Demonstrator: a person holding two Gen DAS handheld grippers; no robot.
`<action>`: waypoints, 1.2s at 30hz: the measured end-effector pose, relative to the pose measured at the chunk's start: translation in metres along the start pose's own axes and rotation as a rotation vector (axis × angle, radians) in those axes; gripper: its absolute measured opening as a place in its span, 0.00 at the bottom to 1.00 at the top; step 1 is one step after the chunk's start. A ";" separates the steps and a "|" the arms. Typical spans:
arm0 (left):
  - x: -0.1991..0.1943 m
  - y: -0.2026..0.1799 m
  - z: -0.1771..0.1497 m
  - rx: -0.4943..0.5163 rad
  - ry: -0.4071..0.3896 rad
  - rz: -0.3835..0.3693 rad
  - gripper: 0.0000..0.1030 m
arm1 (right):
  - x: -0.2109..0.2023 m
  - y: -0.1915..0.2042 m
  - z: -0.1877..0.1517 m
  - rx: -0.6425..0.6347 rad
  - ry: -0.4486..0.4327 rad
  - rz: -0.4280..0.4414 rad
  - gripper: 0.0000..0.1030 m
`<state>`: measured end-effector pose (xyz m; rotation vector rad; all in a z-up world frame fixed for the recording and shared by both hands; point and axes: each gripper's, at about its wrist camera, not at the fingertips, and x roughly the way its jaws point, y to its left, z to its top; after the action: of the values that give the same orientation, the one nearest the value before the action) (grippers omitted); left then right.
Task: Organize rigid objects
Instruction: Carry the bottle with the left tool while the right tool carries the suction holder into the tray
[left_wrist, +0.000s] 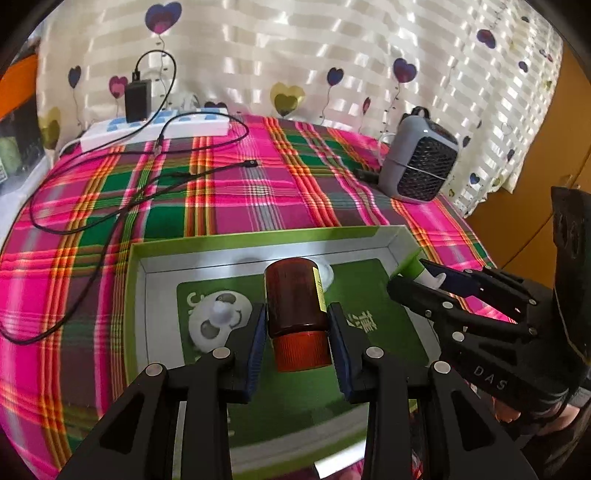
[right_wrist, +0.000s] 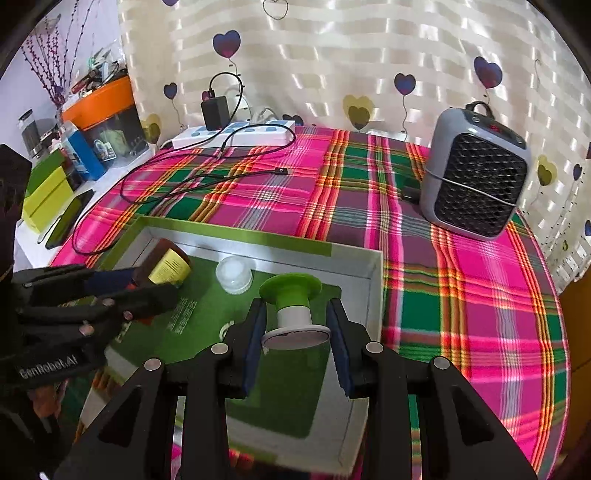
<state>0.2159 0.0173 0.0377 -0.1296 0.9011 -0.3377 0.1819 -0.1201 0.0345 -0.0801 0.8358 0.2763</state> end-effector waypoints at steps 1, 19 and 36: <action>0.002 0.000 0.001 0.003 -0.001 0.006 0.30 | 0.004 0.000 0.002 -0.002 0.005 0.001 0.34; 0.033 0.000 0.010 0.018 0.049 0.036 0.31 | 0.037 -0.005 0.015 0.006 0.056 -0.012 0.34; 0.037 -0.001 0.009 0.028 0.052 0.054 0.33 | 0.045 -0.007 0.017 0.012 0.079 -0.034 0.34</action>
<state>0.2439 0.0037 0.0164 -0.0708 0.9489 -0.3050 0.2248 -0.1142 0.0122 -0.0946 0.9131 0.2377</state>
